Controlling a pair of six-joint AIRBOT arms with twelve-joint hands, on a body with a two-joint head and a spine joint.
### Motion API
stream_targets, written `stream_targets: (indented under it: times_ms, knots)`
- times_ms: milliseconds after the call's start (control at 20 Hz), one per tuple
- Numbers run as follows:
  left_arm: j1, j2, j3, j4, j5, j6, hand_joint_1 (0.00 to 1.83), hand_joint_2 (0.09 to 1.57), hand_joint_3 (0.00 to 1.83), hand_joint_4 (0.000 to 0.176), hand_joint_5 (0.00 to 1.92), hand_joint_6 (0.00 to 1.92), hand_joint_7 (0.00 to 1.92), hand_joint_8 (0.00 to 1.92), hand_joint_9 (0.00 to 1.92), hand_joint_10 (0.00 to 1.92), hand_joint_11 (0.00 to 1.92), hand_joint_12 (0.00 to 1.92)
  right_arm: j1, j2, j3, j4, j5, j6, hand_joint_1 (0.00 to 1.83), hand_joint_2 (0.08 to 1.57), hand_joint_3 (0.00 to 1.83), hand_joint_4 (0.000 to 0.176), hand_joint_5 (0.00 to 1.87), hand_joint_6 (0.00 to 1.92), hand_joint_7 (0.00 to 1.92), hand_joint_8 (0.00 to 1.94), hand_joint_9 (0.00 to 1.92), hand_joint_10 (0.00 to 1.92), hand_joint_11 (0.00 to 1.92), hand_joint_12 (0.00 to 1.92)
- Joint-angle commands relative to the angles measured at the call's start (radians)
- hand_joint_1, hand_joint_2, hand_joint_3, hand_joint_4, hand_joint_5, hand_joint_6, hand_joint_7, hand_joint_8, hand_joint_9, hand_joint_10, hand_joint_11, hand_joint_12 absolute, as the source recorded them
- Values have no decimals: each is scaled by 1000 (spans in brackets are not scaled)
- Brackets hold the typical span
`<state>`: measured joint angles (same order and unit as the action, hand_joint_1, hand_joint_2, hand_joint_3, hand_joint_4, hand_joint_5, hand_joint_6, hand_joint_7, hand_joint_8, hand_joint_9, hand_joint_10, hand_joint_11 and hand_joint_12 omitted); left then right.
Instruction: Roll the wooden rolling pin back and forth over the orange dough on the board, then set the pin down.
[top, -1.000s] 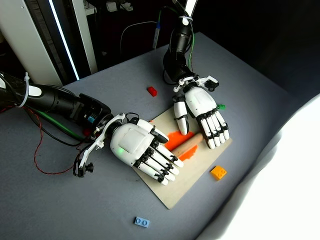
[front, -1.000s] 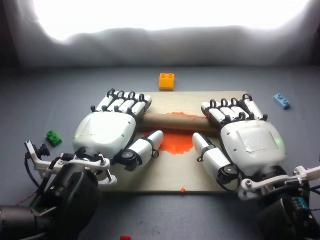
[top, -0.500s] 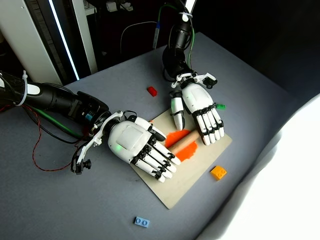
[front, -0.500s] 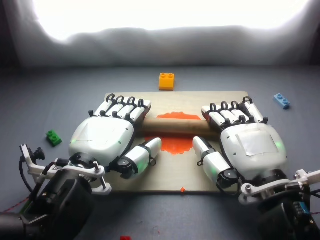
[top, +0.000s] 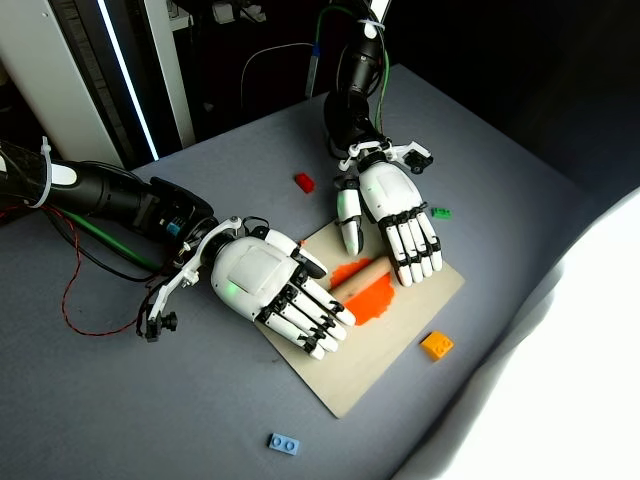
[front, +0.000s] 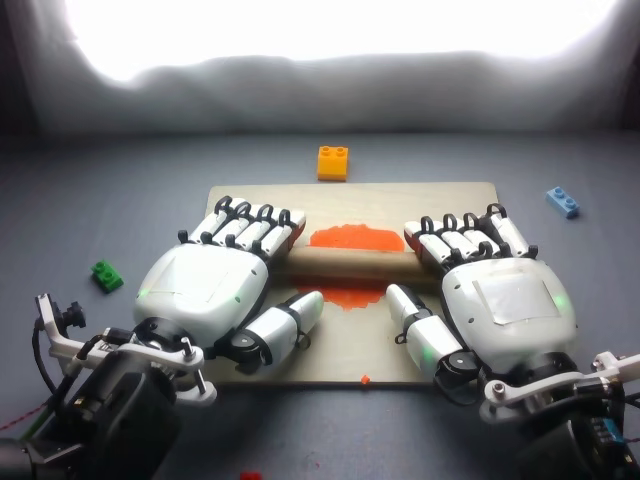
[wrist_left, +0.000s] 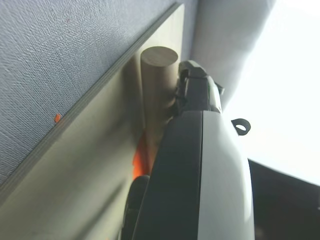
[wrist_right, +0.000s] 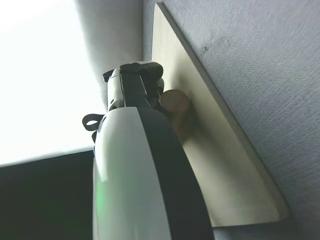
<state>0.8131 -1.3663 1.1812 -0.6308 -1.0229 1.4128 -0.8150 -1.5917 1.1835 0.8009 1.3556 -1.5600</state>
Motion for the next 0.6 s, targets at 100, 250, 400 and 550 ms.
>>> stream_targets:
  times_ms: [100,250,400,550]
  knots:
    - [14,16,-15,22,-26,2,0,1471,0,0,165,1,202,1,140,3,0,160,-10,2,-14,-30,46,-9,0,1526,0,0,415,0,465,0,428,1,0,951]
    - [18,30,-26,30,-27,4,0,1471,0,0,165,1,202,2,141,4,0,157,-12,4,-22,-30,52,-15,0,1525,0,0,414,0,463,0,426,0,0,949]
    - [24,40,-38,44,-27,4,0,1476,1,0,190,4,229,2,181,9,0,286,-12,5,-27,-30,58,-20,0,1535,2,0,407,0,459,0,425,0,0,930]
    - [30,45,-48,54,-27,7,0,1480,1,0,219,8,269,7,221,13,0,382,-13,5,-32,-30,61,-23,0,1538,3,0,416,5,468,5,430,4,0,914]
